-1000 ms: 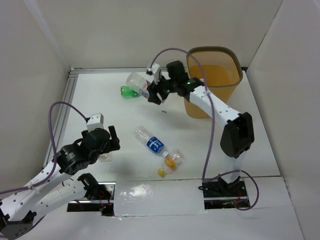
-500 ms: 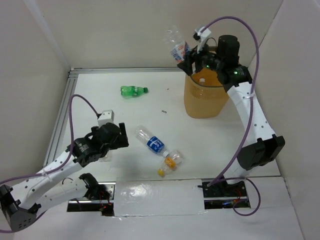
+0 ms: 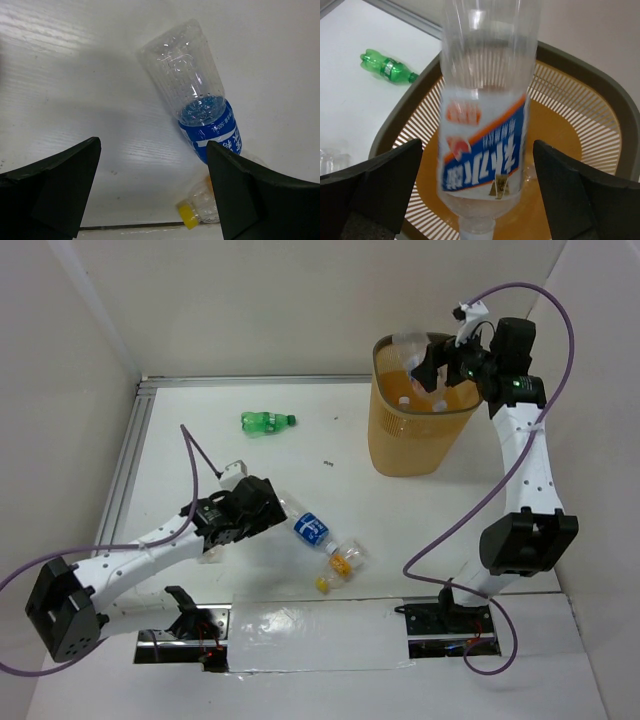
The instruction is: Put the plastic bottles in the bin
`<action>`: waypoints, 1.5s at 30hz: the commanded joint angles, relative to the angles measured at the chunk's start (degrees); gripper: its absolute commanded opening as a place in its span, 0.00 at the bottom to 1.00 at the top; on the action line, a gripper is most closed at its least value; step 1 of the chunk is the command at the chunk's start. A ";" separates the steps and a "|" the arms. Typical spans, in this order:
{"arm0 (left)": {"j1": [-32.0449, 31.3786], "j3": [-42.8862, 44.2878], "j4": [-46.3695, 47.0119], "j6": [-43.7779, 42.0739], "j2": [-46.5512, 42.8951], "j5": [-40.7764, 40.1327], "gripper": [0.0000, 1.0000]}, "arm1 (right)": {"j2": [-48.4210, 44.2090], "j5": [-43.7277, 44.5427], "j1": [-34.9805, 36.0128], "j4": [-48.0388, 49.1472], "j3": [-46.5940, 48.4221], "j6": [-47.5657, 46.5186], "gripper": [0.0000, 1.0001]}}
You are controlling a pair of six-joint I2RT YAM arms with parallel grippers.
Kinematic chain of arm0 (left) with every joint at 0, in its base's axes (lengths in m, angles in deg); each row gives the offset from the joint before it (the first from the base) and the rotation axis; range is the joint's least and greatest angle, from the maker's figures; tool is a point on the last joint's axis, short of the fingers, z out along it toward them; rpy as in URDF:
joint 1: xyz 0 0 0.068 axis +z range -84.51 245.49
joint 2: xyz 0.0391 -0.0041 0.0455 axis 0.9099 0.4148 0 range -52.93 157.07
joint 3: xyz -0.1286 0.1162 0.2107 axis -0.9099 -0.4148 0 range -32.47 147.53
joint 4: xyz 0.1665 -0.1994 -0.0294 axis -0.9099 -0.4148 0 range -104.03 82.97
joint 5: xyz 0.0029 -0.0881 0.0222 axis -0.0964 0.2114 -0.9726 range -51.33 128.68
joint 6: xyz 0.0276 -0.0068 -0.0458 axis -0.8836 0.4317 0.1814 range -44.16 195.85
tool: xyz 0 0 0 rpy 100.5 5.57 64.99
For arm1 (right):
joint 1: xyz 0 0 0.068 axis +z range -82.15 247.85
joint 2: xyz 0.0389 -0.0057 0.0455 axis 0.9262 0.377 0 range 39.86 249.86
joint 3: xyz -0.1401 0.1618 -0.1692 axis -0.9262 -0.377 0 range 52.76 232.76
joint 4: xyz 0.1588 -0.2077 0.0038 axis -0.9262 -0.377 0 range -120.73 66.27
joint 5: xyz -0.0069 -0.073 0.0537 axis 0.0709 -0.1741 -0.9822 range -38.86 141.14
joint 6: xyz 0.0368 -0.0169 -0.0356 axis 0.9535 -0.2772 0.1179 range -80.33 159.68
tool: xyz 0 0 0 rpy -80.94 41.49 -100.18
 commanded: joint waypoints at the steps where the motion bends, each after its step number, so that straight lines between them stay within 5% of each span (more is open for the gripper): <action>1: 0.11 2.47 2.89 9.77 3.17 -0.23 0.99 | 0.12 -5.04 -2.22 -1.49 -1.05 -2.09 1.00; 9: -1.12 4.31 10.19 15.76 9.76 -0.77 0.99 | -2.95 -12.16 -7.76 -1.49 -5.88 -4.28 1.00; 23: -2.18 13.27 8.79 18.84 28.40 4.16 0.99 | -12.80 -18.84 -11.28 -5.18 -18.62 -13.16 1.00; 25: -2.18 14.85 8.79 18.84 30.59 4.77 0.95 | -14.03 -19.89 -11.89 -5.71 -19.34 -15.17 1.00; 30: -3.40 17.67 8.18 16.74 31.74 4.07 0.56 | -18.33 -26.22 -13.04 -7.46 -22.32 -23.08 1.00; 34: -3.93 19.78 6.77 15.41 29.38 1.61 0.39 | -19.91 -29.91 -13.57 -11.85 -22.85 -30.91 1.00; 45: -3.93 33.48 7.99 2.41 24.54 -3.04 0.29 | -21.86 -36.42 -14.80 -23.17 -22.24 -43.91 0.97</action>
